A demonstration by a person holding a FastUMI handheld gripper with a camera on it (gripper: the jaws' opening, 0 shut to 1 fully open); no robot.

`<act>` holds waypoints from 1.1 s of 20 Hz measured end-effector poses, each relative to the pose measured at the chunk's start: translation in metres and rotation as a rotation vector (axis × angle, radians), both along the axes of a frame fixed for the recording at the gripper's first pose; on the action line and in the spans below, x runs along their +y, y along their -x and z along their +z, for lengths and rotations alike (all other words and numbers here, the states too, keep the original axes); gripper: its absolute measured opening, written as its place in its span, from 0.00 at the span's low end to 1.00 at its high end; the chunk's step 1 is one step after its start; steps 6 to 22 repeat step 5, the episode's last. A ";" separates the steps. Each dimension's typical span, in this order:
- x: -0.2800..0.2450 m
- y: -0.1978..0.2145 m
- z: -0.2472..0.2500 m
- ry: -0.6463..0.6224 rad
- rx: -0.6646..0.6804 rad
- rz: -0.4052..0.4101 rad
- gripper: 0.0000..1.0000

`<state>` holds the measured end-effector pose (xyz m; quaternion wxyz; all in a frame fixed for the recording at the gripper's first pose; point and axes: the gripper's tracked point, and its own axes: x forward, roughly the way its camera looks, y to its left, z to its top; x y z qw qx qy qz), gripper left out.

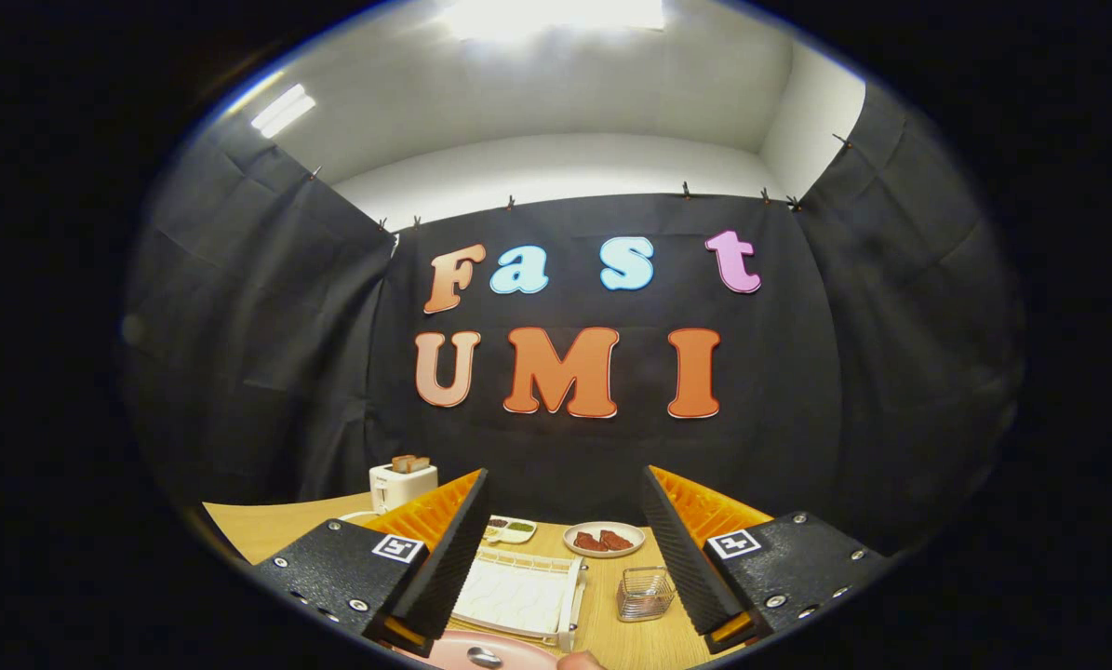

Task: Take the plate from the dish rack, then take the spoon from the basket and place it into the plate.

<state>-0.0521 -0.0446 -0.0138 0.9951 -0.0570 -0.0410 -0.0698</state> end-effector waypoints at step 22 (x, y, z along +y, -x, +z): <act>-0.002 0.003 0.008 0.008 -0.016 -0.006 0.95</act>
